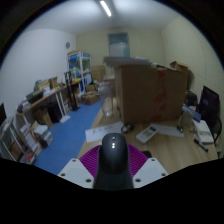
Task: Arrange mouse
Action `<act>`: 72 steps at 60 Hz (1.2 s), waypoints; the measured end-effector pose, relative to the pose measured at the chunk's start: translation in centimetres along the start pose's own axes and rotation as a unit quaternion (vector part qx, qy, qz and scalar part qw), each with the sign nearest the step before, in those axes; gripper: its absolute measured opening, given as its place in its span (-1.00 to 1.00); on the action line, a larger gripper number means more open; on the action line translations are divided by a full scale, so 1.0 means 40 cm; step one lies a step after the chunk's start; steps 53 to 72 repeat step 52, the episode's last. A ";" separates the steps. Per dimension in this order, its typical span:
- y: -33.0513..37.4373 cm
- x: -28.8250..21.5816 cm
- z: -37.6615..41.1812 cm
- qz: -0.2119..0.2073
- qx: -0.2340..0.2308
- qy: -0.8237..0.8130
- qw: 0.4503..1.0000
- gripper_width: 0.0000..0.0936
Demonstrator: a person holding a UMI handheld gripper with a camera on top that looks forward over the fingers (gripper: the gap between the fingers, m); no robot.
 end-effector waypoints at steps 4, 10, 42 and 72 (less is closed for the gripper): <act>-0.030 0.079 0.023 0.031 0.006 0.022 0.999 -0.20; -0.057 0.190 0.026 0.071 0.013 0.036 0.997 -0.19; 0.089 0.207 0.017 0.191 0.016 -0.012 0.981 0.79; 0.287 0.161 0.013 0.197 0.022 -0.055 0.979 0.79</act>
Point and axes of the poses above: the point between the fingertips, and its own axes, seen from behind it with the camera up: z to the left, x down, y backward, against the way the camera looks, the point moved 6 cm from there along y, backward, against the way the camera looks, and after that the axes turned 4 degrees about -z, right-handed, at the moved point
